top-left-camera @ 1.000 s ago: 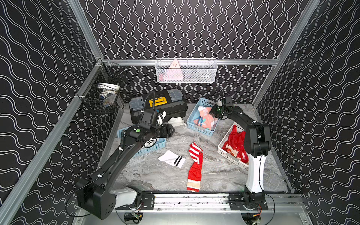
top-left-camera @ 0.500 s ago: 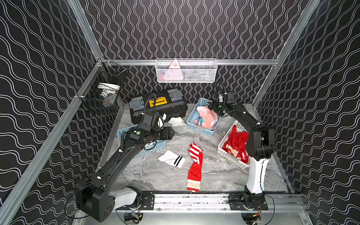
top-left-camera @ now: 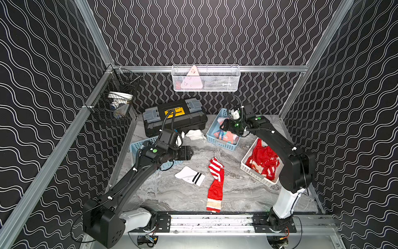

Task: Sort the socks into the basket by color
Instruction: Place the sock in the bin, then pick up the sock at the center of the board.

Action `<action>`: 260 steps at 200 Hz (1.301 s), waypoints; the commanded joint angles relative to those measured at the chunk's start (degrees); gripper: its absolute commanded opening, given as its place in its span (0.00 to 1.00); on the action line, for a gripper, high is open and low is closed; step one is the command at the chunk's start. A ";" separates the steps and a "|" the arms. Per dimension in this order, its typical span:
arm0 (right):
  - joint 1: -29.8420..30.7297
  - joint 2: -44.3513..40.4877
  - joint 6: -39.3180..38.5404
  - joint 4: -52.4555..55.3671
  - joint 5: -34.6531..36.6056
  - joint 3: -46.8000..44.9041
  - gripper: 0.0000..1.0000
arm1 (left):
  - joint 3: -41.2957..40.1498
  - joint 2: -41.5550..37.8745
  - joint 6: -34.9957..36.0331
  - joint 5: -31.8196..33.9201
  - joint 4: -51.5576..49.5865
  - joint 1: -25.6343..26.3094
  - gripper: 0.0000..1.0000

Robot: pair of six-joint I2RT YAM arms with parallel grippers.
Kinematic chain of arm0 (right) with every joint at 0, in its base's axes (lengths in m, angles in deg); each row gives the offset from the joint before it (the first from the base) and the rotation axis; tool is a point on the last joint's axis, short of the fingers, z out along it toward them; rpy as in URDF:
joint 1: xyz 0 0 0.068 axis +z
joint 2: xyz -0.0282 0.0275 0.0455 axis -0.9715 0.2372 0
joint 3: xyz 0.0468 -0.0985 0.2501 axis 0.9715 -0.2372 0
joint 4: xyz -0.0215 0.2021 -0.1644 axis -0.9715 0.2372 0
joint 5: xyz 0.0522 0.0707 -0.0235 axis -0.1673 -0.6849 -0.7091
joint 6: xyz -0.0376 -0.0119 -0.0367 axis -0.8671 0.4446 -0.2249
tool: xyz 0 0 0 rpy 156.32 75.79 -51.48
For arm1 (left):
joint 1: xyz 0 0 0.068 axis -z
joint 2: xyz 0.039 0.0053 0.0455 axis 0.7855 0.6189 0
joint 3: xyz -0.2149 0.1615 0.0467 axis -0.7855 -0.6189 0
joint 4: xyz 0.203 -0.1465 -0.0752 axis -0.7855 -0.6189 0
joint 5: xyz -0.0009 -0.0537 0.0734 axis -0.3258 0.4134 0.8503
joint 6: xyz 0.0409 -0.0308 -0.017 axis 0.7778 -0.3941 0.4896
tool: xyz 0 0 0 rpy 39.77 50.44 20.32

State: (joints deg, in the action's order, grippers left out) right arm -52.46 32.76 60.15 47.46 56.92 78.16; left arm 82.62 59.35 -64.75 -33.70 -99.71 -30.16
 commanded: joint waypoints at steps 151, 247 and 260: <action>24.98 -2.72 -0.09 8.18 10.12 -24.69 0.82 | -1.31 -7.46 -1.92 4.82 -3.72 1.84 0.71; 26.05 1.99 1.63 5.99 14.90 -27.55 0.63 | -1.33 -7.93 -1.78 5.15 -3.94 1.81 0.71; 26.04 1.71 1.84 5.83 15.10 -28.02 0.53 | -1.43 -7.97 -1.74 5.39 -3.84 1.81 0.71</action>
State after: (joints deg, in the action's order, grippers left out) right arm -26.50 34.53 60.63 53.86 70.36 50.84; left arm 80.89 51.57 -66.37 -28.80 -103.65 -28.43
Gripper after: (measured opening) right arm 0.596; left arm 0.713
